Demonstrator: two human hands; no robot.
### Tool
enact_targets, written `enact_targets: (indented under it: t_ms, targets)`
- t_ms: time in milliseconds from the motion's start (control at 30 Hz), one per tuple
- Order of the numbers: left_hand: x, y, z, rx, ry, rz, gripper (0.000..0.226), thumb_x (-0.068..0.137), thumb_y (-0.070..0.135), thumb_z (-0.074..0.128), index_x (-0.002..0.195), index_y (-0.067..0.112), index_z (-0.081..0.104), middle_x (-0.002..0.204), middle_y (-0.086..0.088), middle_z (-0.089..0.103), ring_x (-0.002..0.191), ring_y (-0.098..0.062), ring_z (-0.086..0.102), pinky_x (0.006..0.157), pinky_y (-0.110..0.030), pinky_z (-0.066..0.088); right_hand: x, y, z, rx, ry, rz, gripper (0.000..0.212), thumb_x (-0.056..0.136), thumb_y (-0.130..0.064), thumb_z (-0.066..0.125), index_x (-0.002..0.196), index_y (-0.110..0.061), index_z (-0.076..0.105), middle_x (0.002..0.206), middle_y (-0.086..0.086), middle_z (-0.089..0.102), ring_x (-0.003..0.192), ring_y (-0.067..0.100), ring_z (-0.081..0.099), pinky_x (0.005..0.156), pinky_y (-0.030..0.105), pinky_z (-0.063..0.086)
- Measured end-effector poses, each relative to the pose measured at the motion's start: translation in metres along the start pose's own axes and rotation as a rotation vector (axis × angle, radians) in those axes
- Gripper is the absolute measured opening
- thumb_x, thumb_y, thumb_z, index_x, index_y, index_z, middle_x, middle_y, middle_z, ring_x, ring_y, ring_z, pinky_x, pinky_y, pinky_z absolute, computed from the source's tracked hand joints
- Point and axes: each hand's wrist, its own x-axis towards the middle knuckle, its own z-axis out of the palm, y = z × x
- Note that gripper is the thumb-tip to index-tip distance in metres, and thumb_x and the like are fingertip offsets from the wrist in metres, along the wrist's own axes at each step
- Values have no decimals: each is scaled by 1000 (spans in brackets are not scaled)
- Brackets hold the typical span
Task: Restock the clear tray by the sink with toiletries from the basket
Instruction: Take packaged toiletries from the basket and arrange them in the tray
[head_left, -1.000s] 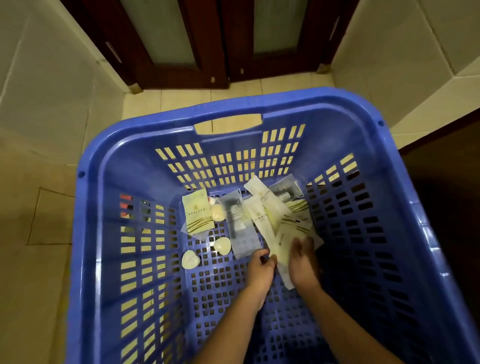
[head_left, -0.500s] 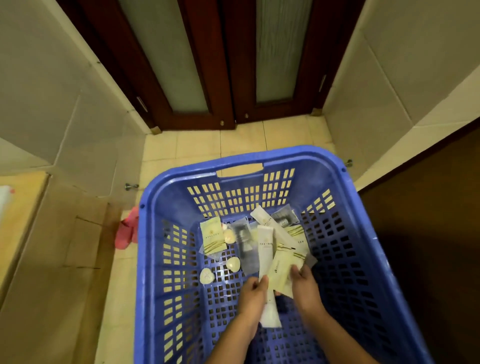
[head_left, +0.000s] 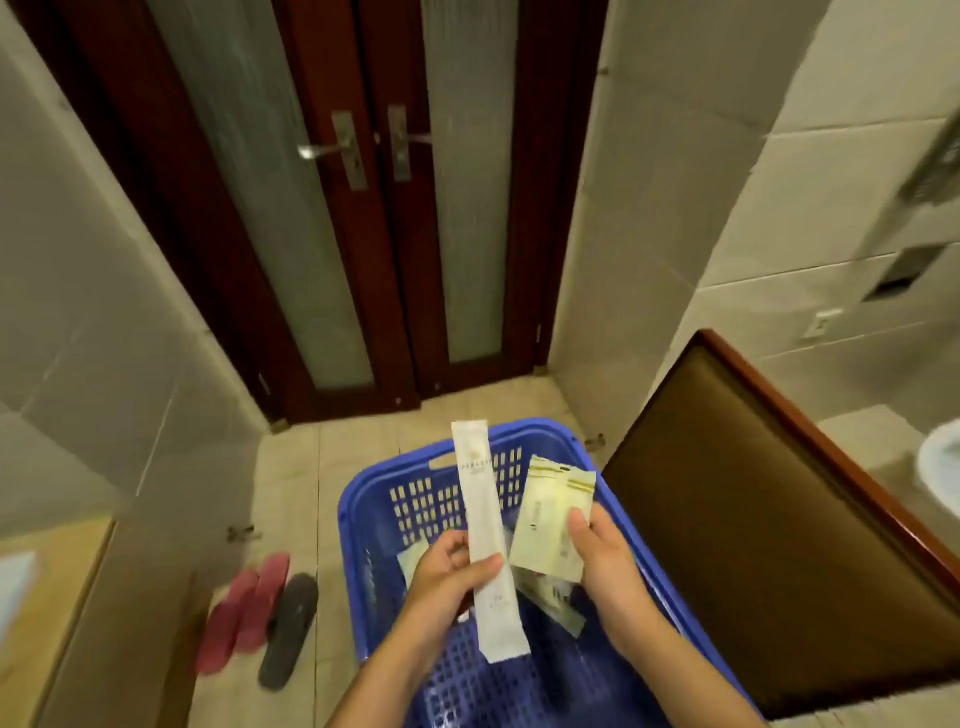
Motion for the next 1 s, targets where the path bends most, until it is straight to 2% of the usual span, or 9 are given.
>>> enact_targets:
  t_ms: [67, 300, 400, 533, 600, 700, 767, 933, 1000]
  targets:
    - [-28, 20, -8, 48, -30, 47, 21, 83, -1, 64, 101, 6, 55, 80, 0, 74, 75, -20, 68, 66, -31, 52, -32, -20, -1, -11, 72, -61, 20, 100, -25, 38, 100, -26, 57, 111, 6, 65, 103, 24, 62, 96, 49, 47]
    - [-111, 70, -14, 180, -198, 230, 20, 84, -1, 62, 100, 12, 59, 92, -4, 71, 80, -17, 66, 63, -25, 52, -159, -46, -16, 86, 271, -219, 22, 100, -27, 38, 99, -18, 59, 102, 5, 68, 95, 24, 64, 87, 43, 50]
    - [-138, 81, 2, 203, -283, 278, 18, 85, -1, 61, 97, 12, 59, 89, -2, 70, 80, -17, 66, 59, -22, 53, -203, -45, -26, 84, 360, -266, 21, 100, -25, 39, 97, -18, 58, 100, 2, 68, 92, 18, 64, 79, 35, 50]
    - [-169, 81, 42, 272, -420, 321, 16, 86, 3, 61, 96, 15, 58, 81, 6, 73, 79, -17, 66, 70, -34, 50, -258, -44, -55, 123, 494, -321, 18, 99, -21, 42, 92, -15, 58, 97, 1, 69, 84, 12, 65, 63, 23, 49]
    - [-189, 77, 70, 311, -498, 340, 14, 86, 3, 61, 95, 13, 58, 80, 4, 71, 76, -16, 65, 63, -30, 52, -289, -42, -73, 144, 567, -359, 16, 98, -20, 44, 94, -17, 59, 98, 0, 69, 83, 10, 66, 60, 19, 48]
    - [-222, 63, 112, 372, -622, 374, 14, 85, 4, 62, 93, 15, 57, 82, 0, 68, 76, -15, 64, 56, -19, 48, -336, -33, -102, 158, 667, -417, 17, 97, -18, 45, 97, -20, 62, 99, -1, 71, 85, 8, 68, 70, 24, 53]
    - [-250, 47, 140, 411, -730, 369, 15, 85, 6, 64, 94, 16, 59, 84, 0, 68, 81, -16, 65, 62, -22, 50, -374, -21, -122, 160, 766, -450, 17, 97, -17, 46, 96, -20, 63, 96, -2, 71, 86, 11, 66, 77, 27, 51]
    - [-333, -8, 202, 442, -1003, 290, 19, 83, 4, 65, 98, 16, 60, 93, -5, 70, 87, -19, 67, 80, -33, 55, -483, 24, -171, 158, 1018, -466, 18, 96, -11, 45, 88, -16, 59, 91, 8, 64, 85, 19, 58, 76, 32, 46]
    - [-368, -37, 220, 425, -1109, 241, 22, 83, 1, 64, 98, 15, 60, 87, -1, 71, 80, -14, 67, 74, -28, 55, -532, 48, -184, 189, 1117, -450, 18, 97, -13, 45, 86, -17, 60, 91, 6, 65, 87, 21, 59, 81, 38, 46]
